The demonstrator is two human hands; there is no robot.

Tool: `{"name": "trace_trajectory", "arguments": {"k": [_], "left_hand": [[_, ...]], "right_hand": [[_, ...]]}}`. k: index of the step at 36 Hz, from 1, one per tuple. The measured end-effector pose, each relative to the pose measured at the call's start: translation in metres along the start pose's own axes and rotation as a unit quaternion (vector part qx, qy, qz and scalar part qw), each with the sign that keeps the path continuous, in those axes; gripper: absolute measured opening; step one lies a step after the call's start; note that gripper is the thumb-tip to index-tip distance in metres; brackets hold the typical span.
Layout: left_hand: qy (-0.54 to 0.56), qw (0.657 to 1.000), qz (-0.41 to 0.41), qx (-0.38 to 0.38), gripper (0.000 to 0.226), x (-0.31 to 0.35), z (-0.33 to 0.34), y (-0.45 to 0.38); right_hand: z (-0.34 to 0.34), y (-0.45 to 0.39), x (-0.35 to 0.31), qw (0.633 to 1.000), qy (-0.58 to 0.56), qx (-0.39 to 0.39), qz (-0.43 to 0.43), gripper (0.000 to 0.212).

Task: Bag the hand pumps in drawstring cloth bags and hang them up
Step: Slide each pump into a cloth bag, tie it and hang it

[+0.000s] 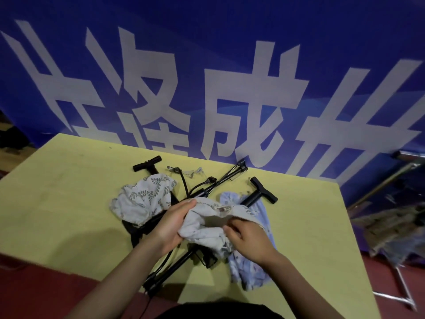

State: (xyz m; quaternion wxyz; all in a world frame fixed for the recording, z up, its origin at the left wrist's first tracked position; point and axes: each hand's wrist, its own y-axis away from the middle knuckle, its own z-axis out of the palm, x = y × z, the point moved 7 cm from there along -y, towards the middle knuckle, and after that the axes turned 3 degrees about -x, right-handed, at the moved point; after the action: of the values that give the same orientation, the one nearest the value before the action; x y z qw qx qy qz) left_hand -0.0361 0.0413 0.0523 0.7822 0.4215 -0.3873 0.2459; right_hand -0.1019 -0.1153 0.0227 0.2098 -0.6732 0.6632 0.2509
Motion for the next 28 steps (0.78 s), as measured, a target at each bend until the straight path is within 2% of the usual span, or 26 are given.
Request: {"name": "trace_trajectory", "arguments": {"k": [3, 6, 10, 13, 17, 19, 21, 24, 28], "left_hand": [[0.025, 0.999, -0.012, -0.039, 0.034, 0.004, 0.012, -0.005], [0.037, 0.997, -0.004, -0.062, 0.033, 0.013, 0.026, -0.014], [0.020, 0.998, 0.007, -0.054, 0.032, 0.017, 0.036, -0.037], [0.013, 1.000, -0.010, -0.022, 0.027, 0.007, 0.039, -0.053], [-0.019, 0.997, -0.045, -0.059, 0.020, -0.009, 0.059, -0.066], [-0.048, 0.995, -0.063, -0.067, 0.016, -0.017, 0.063, -0.074], [-0.115, 0.989, -0.070, -0.064, 0.014, -0.025, 0.060, -0.082], [-0.206, 0.976, -0.065, -0.035, 0.016, -0.033, 0.046, -0.095], [-0.208, 0.975, -0.054, 0.050, 0.017, -0.036, 0.008, -0.111]], "right_hand": [[-0.030, 0.012, -0.011, 0.999, -0.034, 0.004, -0.027, 0.035], [-0.061, 0.022, -0.016, 0.994, -0.102, 0.012, -0.043, 0.024], [-0.089, 0.024, 0.000, 0.990, -0.135, 0.037, -0.026, 0.019], [-0.107, 0.028, 0.022, 0.979, -0.179, 0.094, 0.012, 0.024], [-0.129, 0.039, 0.048, 0.936, -0.271, 0.212, 0.073, 0.035], [-0.135, 0.043, 0.062, 0.919, -0.280, 0.259, 0.097, 0.039], [-0.132, 0.043, 0.079, 0.915, -0.260, 0.274, 0.141, 0.045], [-0.110, 0.034, 0.102, 0.935, -0.164, 0.225, 0.221, 0.041], [-0.059, 0.016, 0.122, 0.959, -0.040, 0.086, 0.266, 0.025]]}}
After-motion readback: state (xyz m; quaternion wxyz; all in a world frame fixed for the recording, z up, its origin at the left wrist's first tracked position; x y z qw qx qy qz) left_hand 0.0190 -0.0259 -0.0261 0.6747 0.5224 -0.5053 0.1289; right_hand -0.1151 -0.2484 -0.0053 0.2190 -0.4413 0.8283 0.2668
